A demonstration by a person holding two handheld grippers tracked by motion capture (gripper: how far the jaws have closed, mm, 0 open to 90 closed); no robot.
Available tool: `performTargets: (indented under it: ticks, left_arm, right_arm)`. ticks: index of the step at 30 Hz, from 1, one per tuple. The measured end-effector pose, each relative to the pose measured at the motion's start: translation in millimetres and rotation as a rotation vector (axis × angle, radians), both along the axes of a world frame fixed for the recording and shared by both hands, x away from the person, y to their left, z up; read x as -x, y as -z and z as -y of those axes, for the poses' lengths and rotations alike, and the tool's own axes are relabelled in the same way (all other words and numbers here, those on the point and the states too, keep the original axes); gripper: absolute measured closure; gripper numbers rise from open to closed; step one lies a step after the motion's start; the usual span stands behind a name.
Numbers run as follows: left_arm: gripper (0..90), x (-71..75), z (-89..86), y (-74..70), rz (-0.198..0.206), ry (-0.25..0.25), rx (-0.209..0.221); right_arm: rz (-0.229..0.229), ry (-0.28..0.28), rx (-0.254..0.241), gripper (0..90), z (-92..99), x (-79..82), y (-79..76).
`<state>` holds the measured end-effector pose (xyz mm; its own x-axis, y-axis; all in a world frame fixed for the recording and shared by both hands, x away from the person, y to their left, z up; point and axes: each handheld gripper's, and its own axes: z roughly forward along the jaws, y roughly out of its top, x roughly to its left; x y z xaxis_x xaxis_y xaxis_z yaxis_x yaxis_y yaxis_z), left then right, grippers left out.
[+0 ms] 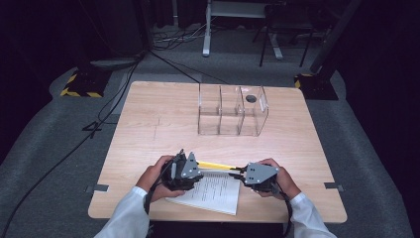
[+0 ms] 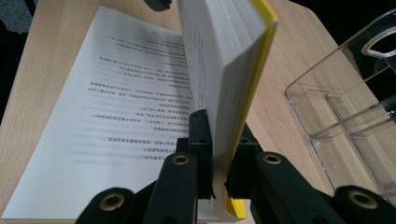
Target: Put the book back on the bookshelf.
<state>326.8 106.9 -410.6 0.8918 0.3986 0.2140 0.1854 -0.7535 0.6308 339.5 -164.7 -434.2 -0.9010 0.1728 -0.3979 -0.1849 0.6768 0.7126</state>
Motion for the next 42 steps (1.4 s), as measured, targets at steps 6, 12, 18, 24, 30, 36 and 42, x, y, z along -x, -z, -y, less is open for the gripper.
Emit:
performTargets:
  ticks: [6, 12, 18, 24, 30, 36, 42]
  left_arm:
    - [58.1, 1.3, 9.9, 7.2, 0.023, -0.035, 0.042]
    - [73.8, 5.6, 10.3, 18.7, 0.075, 0.002, 0.026]
    - [79.2, 7.0, 8.0, 24.6, 0.134, 0.003, 0.042]
    - [80.8, 2.7, -11.3, 16.1, 0.135, -0.012, 0.167]
    - [82.5, 3.7, -25.2, 8.5, 0.143, -0.003, 0.281]
    - [82.7, 6.4, -23.9, 7.0, 0.135, 0.035, 0.345]
    - [82.6, 5.4, -25.4, 9.0, 0.116, 0.068, 0.429]
  right_arm:
    - [-0.013, 0.005, 0.001, 82.8, -1.8, -0.5, 2.8]
    - [-0.034, 0.030, 0.009, 79.7, -3.2, -3.0, 7.7]
    - [-0.080, 0.112, -0.108, 55.4, 9.8, -9.4, 2.0]
    - [-0.128, 0.240, -0.196, 39.6, 51.1, -19.4, -0.6]
    - [-0.212, 0.325, -0.204, 40.2, 77.7, -30.1, 18.1]
    - [-0.288, 0.303, -0.099, 49.1, 54.5, -38.2, 47.6]
    - [-0.314, 0.228, -0.200, 45.3, 44.7, -32.6, 41.5]
